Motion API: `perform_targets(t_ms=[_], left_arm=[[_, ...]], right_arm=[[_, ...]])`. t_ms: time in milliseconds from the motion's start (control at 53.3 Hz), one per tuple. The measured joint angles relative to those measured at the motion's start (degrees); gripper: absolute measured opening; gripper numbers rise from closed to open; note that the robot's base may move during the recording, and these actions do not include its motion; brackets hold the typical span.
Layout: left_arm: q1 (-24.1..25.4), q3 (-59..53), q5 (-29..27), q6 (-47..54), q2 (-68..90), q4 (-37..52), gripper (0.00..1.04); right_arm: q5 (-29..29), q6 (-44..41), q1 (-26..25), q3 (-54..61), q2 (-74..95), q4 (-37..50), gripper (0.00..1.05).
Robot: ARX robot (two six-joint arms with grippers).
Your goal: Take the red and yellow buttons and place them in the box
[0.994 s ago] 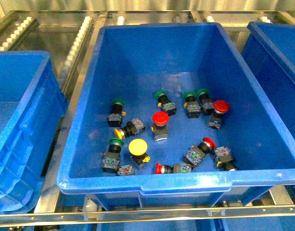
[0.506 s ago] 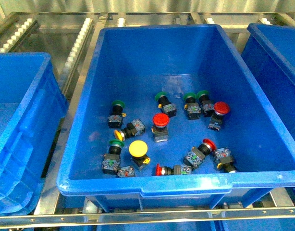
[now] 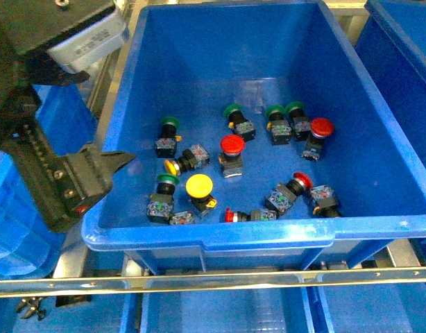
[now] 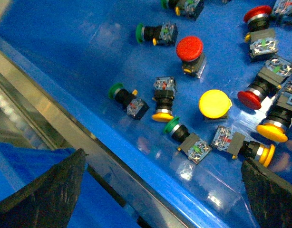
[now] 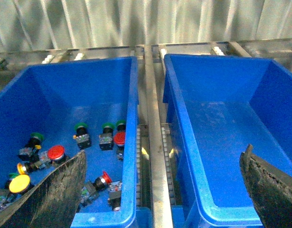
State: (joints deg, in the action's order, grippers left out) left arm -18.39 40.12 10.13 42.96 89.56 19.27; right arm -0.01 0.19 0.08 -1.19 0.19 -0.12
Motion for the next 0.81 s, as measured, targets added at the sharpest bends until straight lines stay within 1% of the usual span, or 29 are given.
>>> perform_targets(t_ms=[113, 225, 431, 581, 806], left_arm=[[-0.02, 6.71, -1.97, -5.73, 9.42, -0.98, 0.97], [-0.59, 9.97, -2.78, -8.52, 13.64, -1.01, 0.97], [-3.82, 17.20, -3.10, -12.66, 20.15, -1.64, 0.97], [-6.71, 24.13, -3.74, -13.33, 26.69, -3.17, 0.97], [-7.91, 31.61, -4.68, -13.25, 34.58, -5.53, 0.97]], right_arm=[[0.00, 0.00, 0.00, 0.00, 0.00, 0.00, 0.98], [0.00, 0.00, 0.00, 0.00, 0.00, 0.00, 0.98], [0.00, 0.00, 0.00, 0.00, 0.00, 0.00, 0.98], [0.00, 0.00, 0.00, 0.00, 0.00, 0.00, 0.98], [0.00, 0.00, 0.00, 0.00, 0.00, 0.00, 0.98]])
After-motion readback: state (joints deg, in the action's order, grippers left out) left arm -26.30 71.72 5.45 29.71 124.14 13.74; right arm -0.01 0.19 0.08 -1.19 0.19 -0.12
